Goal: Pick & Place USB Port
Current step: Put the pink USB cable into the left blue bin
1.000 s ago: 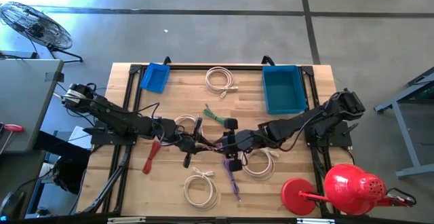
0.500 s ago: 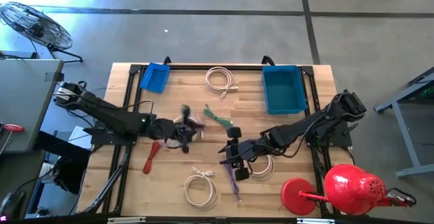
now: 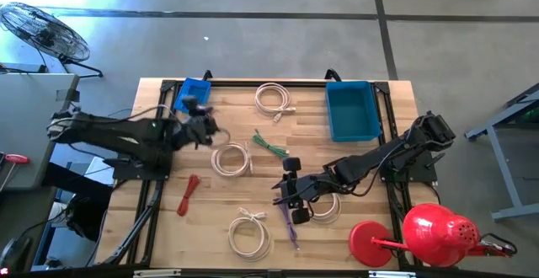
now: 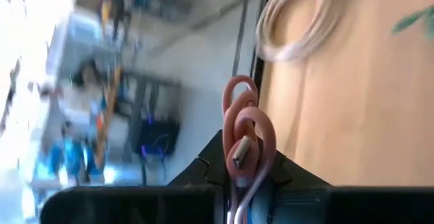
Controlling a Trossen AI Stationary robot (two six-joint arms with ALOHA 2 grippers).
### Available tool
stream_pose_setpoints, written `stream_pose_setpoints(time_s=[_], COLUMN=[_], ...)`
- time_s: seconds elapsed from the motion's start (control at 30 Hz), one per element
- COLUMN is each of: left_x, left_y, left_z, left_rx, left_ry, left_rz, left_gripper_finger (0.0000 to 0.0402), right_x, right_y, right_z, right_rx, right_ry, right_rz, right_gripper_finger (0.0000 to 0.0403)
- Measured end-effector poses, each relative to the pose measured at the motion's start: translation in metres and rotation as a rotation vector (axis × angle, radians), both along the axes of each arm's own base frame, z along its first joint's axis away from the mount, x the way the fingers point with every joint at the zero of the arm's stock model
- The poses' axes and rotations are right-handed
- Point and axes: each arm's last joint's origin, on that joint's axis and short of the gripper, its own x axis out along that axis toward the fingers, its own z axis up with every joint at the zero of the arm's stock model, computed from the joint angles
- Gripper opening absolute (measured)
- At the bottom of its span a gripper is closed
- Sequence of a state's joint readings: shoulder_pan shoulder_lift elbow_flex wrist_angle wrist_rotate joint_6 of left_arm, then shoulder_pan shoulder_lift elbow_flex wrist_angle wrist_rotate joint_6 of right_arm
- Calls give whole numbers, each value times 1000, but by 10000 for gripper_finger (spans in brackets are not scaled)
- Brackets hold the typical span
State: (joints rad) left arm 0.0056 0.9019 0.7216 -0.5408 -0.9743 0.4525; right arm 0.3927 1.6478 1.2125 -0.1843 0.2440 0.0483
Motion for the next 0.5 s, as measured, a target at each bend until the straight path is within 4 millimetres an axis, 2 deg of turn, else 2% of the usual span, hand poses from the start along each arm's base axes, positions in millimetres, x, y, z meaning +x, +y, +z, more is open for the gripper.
stream_pose_setpoints(time_s=[0.2, 0.5], left_x=[-19, -40], left_y=[41, 95], left_z=[6, -5], left_rx=[-140, -297], left_ry=[-104, -198], left_rz=[132, 380], left_gripper_finger=[17, 18], right_x=[0, -1], right_y=[0, 0], right_z=[0, -1], right_rx=[-2, -6], right_ry=[2, 9], right_rz=[1, 2], right_gripper_finger=[150, 150])
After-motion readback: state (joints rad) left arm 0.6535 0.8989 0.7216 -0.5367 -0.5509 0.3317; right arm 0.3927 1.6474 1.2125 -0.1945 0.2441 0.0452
